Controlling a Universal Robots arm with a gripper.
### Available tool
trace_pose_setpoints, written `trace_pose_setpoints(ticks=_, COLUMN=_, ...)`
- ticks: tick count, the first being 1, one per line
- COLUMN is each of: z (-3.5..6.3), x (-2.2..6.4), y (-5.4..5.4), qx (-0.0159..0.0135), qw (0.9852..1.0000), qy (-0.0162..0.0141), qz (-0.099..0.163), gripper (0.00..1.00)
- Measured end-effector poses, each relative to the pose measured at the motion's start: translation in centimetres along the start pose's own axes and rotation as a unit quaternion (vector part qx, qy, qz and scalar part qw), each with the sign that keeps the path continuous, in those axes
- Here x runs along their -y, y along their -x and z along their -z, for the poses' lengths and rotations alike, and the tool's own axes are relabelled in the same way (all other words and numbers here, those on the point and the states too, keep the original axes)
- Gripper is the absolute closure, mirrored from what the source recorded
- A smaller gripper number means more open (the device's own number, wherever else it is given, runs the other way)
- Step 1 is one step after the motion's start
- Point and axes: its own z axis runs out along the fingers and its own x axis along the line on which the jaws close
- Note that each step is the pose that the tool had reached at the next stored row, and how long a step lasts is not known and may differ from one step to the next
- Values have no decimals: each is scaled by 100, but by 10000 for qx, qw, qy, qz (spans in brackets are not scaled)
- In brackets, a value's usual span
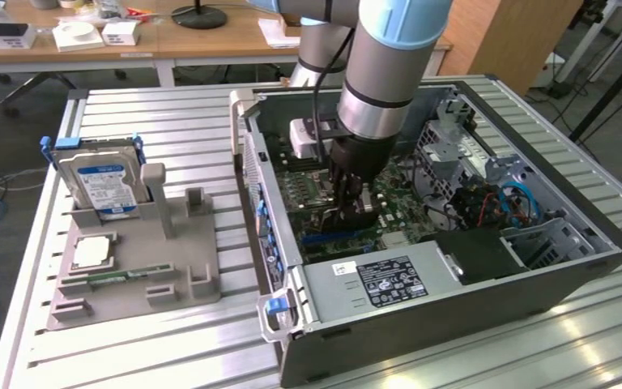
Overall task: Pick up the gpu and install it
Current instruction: 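Insert the gpu into the slot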
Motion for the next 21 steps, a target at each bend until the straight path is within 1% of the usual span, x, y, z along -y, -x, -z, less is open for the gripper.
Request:
trace_pose_setpoints(ticks=6, z=-2, x=0, y=0, qx=-1, qw=10000, qy=0, qz=0, gripper=74)
trace_pose_setpoints(ticks=17, z=-42, x=0, y=-1, qx=1, qw=10000, qy=0, qz=0, gripper=74)
trace_pose_setpoints(ticks=21, z=-42, x=0, y=-2, qx=-1, qw=10000, qy=0, qz=0, gripper=74)
